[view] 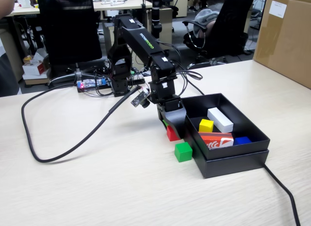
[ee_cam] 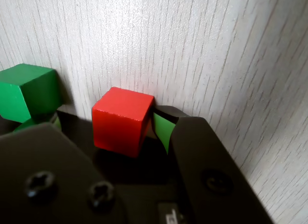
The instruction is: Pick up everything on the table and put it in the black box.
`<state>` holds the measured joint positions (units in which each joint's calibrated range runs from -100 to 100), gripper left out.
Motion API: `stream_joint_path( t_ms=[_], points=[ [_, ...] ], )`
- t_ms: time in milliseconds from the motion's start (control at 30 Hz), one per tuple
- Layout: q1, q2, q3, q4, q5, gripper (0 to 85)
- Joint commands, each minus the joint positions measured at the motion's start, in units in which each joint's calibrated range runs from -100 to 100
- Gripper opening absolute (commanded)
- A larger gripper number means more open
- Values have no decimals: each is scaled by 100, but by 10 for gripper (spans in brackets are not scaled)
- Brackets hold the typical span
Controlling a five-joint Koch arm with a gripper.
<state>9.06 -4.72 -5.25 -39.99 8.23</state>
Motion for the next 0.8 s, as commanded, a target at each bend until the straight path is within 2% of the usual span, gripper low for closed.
stream_joint_path(
  t_ms=[0,100,233,467,667,767],
  points=[
    [39,-4,162,64,5,322],
    [29,-38,153,-48,49,217],
    [10,-222,117,-83,132,17],
    [20,-784,108,-385,171,9],
    [73,-2631,316,-981,137,9],
    [332,-3813,1096,-1180,88,9]
  ],
)
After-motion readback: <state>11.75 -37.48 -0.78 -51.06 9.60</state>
